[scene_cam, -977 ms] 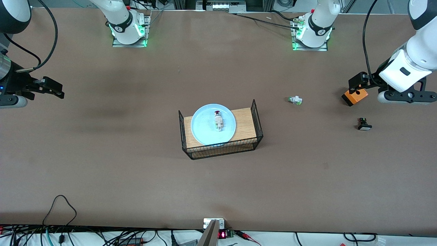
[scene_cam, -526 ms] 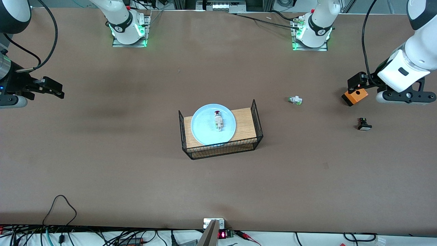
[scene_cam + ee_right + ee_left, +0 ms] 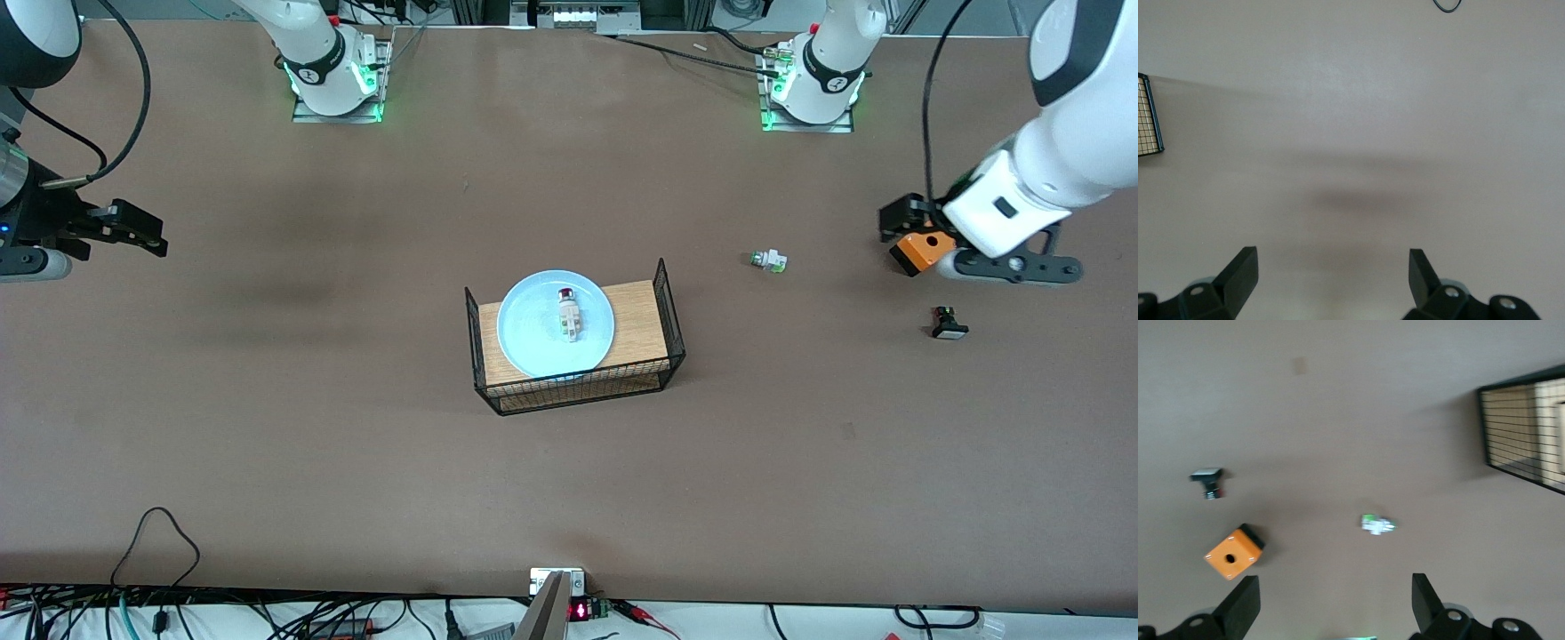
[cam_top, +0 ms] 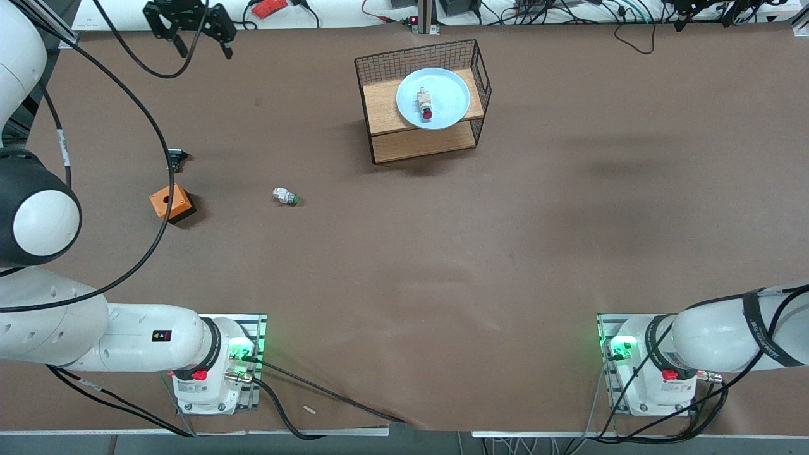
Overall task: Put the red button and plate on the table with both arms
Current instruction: 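Reach the left gripper over the basket to the red button on the plate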
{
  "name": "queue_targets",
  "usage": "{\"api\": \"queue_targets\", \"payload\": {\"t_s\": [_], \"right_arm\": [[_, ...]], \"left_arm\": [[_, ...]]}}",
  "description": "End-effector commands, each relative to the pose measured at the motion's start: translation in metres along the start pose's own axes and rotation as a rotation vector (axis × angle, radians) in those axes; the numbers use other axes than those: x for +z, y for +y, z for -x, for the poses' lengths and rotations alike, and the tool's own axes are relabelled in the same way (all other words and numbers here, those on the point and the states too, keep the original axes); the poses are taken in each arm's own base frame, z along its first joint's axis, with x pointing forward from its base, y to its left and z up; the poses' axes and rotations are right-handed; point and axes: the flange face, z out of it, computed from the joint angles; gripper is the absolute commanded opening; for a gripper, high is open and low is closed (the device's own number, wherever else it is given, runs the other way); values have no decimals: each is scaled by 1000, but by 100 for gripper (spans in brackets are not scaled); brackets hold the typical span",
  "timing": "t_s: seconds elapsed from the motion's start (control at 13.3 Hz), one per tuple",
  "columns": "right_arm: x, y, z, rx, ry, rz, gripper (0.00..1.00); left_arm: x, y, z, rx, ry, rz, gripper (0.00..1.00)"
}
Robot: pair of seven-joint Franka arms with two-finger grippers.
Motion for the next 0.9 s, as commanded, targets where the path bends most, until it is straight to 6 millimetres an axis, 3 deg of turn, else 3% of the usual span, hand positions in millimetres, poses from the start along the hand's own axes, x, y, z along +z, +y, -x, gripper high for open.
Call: {"api": "queue_targets", "payload": {"t_s": [0.0,0.3,0.45,0.6,0.83], "right_arm": [[-4,1,-3,-4,-4,-9,100],[-4,1,-3,-4,-4,-9,100],[-4,1,-3,-4,-4,-9,100],[-4,1,-3,-4,-4,-9,100],[-4,2,-3,-2,-4,-9,100]], "left_arm": [[-6,65,-7,-25,-13,52,100],[18,205,-35,-127,-18,68,100],[40,257,-46,-158,0,88,100],[68,302,-52,-163,54,127,100],[116,347,-67,-160,137,150,100]]}}
